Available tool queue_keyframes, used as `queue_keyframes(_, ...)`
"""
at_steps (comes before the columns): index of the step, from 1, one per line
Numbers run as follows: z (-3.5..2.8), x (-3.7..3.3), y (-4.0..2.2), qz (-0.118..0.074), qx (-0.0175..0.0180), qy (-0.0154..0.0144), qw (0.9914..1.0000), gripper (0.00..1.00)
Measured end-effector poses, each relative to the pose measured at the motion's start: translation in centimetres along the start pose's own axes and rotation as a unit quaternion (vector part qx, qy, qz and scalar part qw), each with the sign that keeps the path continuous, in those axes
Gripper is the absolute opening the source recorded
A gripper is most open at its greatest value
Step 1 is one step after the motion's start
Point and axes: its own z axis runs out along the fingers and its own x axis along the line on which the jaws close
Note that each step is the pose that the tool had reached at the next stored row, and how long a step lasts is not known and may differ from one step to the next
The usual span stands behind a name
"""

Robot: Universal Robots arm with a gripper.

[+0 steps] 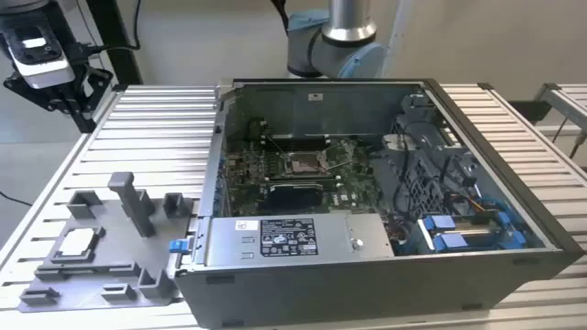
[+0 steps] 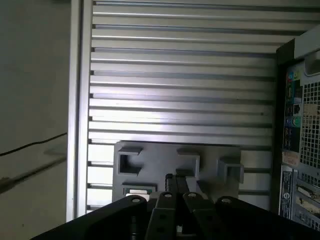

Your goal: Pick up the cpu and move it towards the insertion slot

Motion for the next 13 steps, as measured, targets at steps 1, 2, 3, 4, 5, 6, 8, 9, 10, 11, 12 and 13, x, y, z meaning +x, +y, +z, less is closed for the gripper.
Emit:
queue_keyframes(1, 0.00, 0.00, 0.00, 0.000, 0.0000, 0.0000, 1.00000, 0.00)
queue_keyframes(2, 0.00, 0.00, 0.00, 0.000, 0.0000, 0.0000, 1.00000, 0.00)
queue_keyframes(3, 0.00, 0.00, 0.00, 0.000, 0.0000, 0.0000, 1.00000, 0.00)
queue_keyframes(4, 0.00, 0.00, 0.00, 0.000, 0.0000, 0.0000, 1.00000, 0.00)
queue_keyframes(5, 0.00, 0.00, 0.00, 0.000, 0.0000, 0.0000, 1.00000, 0.00)
queue_keyframes(6, 0.00, 0.00, 0.00, 0.000, 0.0000, 0.0000, 1.00000, 0.00)
queue_keyframes(8, 0.00, 0.00, 0.00, 0.000, 0.0000, 0.0000, 1.00000, 0.00)
queue_keyframes(9, 0.00, 0.00, 0.00, 0.000, 0.0000, 0.0000, 1.00000, 0.00)
queue_keyframes(10, 0.00, 0.00, 0.00, 0.000, 0.0000, 0.0000, 1.00000, 0.00)
queue_keyframes(11, 0.00, 0.00, 0.00, 0.000, 0.0000, 0.0000, 1.00000, 0.00)
queue_keyframes(12, -0.01, 0.01, 0.00, 0.000, 0.0000, 0.0001, 1.00000, 0.00)
queue_keyframes(13, 0.00, 0.03, 0.00, 0.000, 0.0000, 0.0000, 1.00000, 0.00)
